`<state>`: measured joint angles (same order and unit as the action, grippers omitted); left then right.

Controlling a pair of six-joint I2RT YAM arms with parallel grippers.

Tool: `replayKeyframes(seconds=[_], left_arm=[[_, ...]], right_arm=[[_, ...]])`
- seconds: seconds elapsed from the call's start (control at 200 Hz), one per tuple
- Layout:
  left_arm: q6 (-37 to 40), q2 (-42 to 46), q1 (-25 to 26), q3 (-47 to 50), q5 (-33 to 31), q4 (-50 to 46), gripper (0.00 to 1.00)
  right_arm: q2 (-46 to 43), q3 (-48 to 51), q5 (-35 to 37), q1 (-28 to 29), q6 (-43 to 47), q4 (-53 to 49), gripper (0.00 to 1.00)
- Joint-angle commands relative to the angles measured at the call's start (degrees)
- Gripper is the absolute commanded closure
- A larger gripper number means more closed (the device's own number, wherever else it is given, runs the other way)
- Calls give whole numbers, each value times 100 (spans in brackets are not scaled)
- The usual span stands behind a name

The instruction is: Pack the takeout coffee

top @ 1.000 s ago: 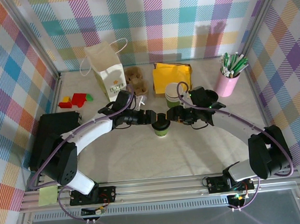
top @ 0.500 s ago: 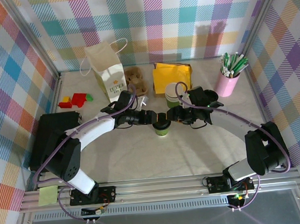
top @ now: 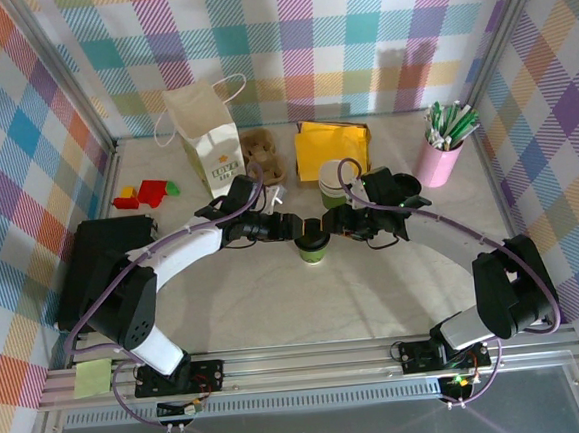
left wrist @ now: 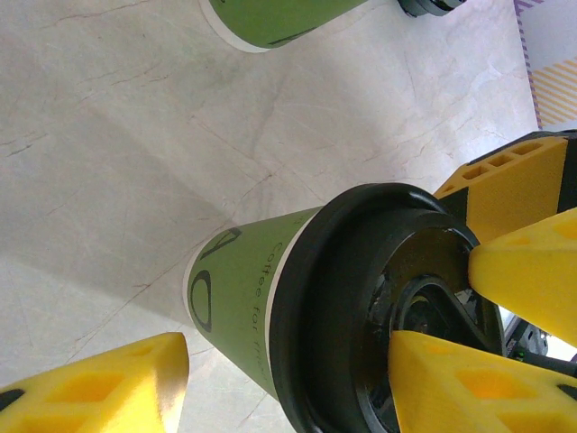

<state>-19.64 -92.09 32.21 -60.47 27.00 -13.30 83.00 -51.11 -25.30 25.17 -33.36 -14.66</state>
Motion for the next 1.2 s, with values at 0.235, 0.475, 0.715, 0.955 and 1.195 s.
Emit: replayKeyframes(seconds=[0.235,0.475,0.715,0.955,1.195], left_arm=[[277,-186,83,448,-389,-111,44],[268,-209,102,891,-694,-45,46],[265,9,250,684,-688,-125,46],[193,162,480,286,-764,-215,46],[156,294,480,32,-723,-435,46]], right_arm=[[175,643,485,16,-18,26,49],[186,981,500,31,-48,168,49],[-60,563,772,219,193,-250,46],[-56,-32,987,264,348,-640,44],[-91,-363,975,274,416,-815,42]])
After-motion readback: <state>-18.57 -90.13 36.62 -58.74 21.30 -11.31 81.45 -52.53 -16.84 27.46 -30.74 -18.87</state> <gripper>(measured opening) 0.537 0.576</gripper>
